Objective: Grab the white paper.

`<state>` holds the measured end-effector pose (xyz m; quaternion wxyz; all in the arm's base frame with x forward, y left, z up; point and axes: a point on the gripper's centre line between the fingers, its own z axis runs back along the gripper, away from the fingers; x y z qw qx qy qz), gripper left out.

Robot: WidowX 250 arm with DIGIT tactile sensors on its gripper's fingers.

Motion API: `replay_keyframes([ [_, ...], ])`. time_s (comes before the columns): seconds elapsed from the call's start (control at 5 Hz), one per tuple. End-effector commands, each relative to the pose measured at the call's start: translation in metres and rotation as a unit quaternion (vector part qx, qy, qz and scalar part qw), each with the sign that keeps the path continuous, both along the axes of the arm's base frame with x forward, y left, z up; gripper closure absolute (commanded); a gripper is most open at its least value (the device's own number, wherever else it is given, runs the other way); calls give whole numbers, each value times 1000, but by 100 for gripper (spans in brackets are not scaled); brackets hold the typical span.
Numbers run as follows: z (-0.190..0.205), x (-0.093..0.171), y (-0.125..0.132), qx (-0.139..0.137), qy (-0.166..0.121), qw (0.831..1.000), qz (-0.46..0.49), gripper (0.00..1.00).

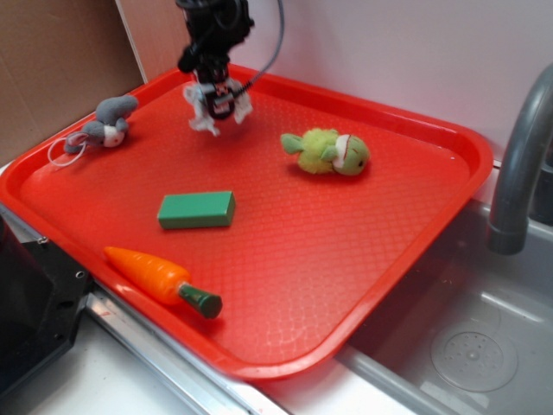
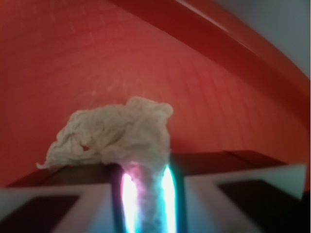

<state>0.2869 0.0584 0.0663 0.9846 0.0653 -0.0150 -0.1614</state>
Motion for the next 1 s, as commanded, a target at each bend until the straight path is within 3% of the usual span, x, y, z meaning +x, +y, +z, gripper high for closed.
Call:
replay_keyframes([
  [0.0,83,-29,-44,-92,-3,985,145,100],
  [0.2,111,-50,-70,-101,-1,982,162,100],
  [0.6,122,-77,-96,-65,-47,983,163,100],
  [0.8,117,-69,-86,-99,-34,983,152,100],
])
